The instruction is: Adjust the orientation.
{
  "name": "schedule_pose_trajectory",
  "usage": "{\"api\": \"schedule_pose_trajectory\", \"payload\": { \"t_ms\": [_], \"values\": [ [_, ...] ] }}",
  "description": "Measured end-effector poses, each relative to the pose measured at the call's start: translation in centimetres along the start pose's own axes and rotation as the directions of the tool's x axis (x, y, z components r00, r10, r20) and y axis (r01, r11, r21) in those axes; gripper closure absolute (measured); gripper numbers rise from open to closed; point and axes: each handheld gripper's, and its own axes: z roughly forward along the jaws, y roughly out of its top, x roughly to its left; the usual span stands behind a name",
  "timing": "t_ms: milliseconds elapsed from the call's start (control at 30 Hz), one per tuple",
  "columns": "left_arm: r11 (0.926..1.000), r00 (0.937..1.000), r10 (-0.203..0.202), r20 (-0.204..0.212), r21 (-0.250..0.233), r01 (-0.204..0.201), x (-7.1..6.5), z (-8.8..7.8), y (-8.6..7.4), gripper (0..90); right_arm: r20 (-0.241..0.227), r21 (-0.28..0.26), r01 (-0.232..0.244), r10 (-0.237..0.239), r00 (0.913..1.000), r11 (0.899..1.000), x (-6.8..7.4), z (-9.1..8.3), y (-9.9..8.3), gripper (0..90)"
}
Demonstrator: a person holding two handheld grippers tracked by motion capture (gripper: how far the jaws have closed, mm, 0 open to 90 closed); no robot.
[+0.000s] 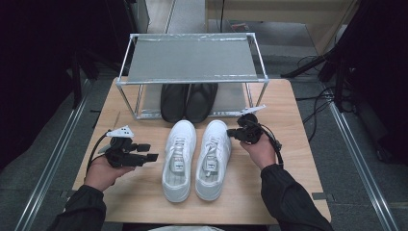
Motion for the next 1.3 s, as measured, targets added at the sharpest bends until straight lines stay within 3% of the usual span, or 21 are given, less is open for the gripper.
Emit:
{"api": "schedule_pose_trajectory", "payload": {
  "t_ms": [267,400,567,633,733,800,967,1033,1200,1300],
  "values": [
    [0.9999,0.9998,0.000,0.019,0.012,0.000,-0.3,0.4,0.0,41.9,-0.016,-0.008,0.008,-0.008,0.9998,1.000,0.3,0.4,0.2,90.0],
    [0.9999,0.9996,0.005,0.027,0.009,-0.005,-0.5,0.5,-0.1,49.9,-0.012,-0.006,0.038,-0.038,0.9992,0.999,1.1,0.9,0.6,90.0],
    [0.9999,0.9995,0.012,0.028,-0.003,-0.012,-0.6,0.6,-0.1,57.8,-0.019,-0.006,0.039,-0.039,0.9990,0.999,1.4,1.2,0.8,90.0],
    [0.9997,0.9993,0.024,0.030,-0.006,-0.024,-0.8,0.9,0.0,67.1,-0.014,0.001,0.048,-0.047,0.9988,0.999,1.3,1.1,0.9,89.7],
    [0.9999,0.9987,0.005,0.050,0.016,-0.006,-0.8,1.3,-0.1,76.7,-0.036,0.020,0.037,-0.036,0.9987,0.999,1.3,0.7,0.9,90.0],
    [0.9993,0.9986,0.016,0.050,0.034,-0.018,-0.8,1.6,-0.2,79.5,-0.049,0.021,0.038,-0.037,0.9981,0.999,1.5,0.2,0.8,90.0],
    [0.9986,0.9971,0.000,0.076,0.053,-0.004,-0.6,2.5,-0.3,81.8,-0.090,-0.005,0.023,-0.023,0.9956,1.000,2.4,-1.4,-0.2,90.0],
    [0.9966,0.9967,0.013,0.081,0.080,-0.019,-0.7,3.1,-0.2,83.0,-0.099,-0.002,0.014,-0.015,0.9950,1.000,2.7,-1.9,-0.8,90.0],
    [0.9947,0.9937,-0.001,0.112,0.103,-0.010,-0.3,3.4,0.1,84.0,-0.129,0.029,-0.011,0.015,0.9916,1.000,2.9,-2.3,-1.7,89.3],
    [0.9935,0.9911,0.006,0.133,0.112,-0.021,-0.1,3.6,0.0,83.9,-0.140,0.048,0.003,0.004,0.9901,0.999,3.1,-2.1,-1.9,89.2]
  ]
}}
